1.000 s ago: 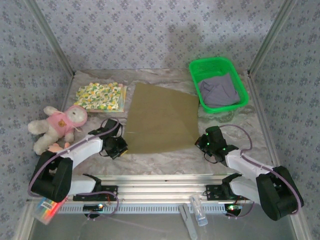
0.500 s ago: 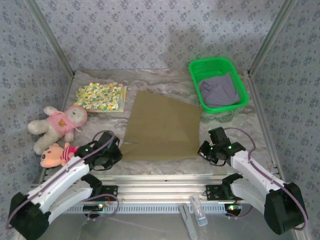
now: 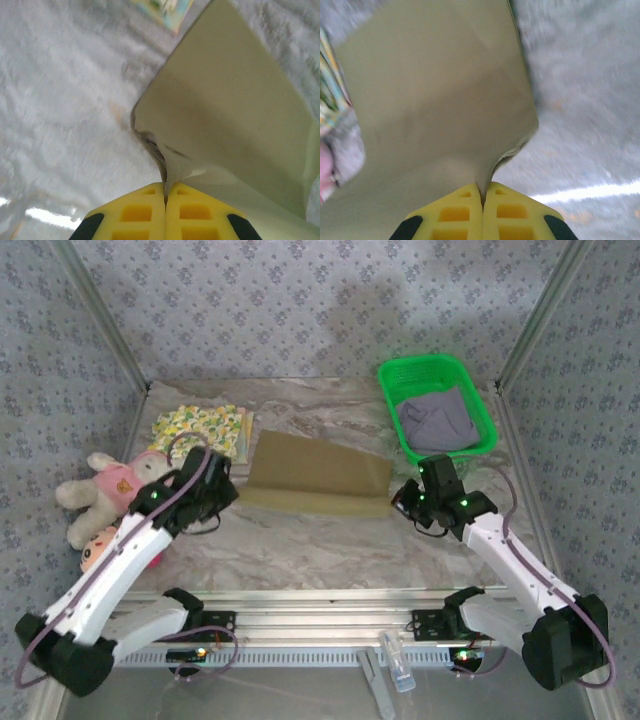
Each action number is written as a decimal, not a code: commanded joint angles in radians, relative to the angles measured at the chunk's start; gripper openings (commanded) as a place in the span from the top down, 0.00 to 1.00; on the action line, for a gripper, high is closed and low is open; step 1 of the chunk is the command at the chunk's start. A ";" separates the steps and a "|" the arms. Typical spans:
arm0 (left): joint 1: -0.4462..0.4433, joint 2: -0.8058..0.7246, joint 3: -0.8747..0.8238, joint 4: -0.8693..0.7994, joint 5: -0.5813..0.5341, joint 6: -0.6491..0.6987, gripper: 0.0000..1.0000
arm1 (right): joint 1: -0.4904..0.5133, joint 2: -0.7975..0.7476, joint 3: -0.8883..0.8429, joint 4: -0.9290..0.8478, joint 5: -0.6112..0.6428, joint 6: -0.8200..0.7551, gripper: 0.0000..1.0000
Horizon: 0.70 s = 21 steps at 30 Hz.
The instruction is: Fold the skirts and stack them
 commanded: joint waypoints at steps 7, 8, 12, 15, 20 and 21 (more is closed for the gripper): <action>0.146 0.295 0.254 0.248 0.009 0.301 1.00 | -0.047 0.252 0.222 0.143 0.324 0.131 1.00; 0.154 0.318 0.270 0.251 0.011 0.306 1.00 | -0.047 0.284 0.254 0.100 0.322 0.130 1.00; 0.175 0.407 0.311 0.243 0.017 0.319 1.00 | -0.048 0.380 0.292 0.109 0.322 0.128 1.00; 0.195 0.448 0.325 0.255 0.040 0.325 1.00 | -0.055 0.430 0.307 0.119 0.301 0.130 1.00; 0.209 0.509 0.367 0.244 0.075 0.333 1.00 | -0.056 0.473 0.323 0.120 0.331 0.144 1.00; 0.209 0.514 0.374 0.230 0.080 0.332 1.00 | -0.056 0.473 0.322 0.117 0.335 0.151 1.00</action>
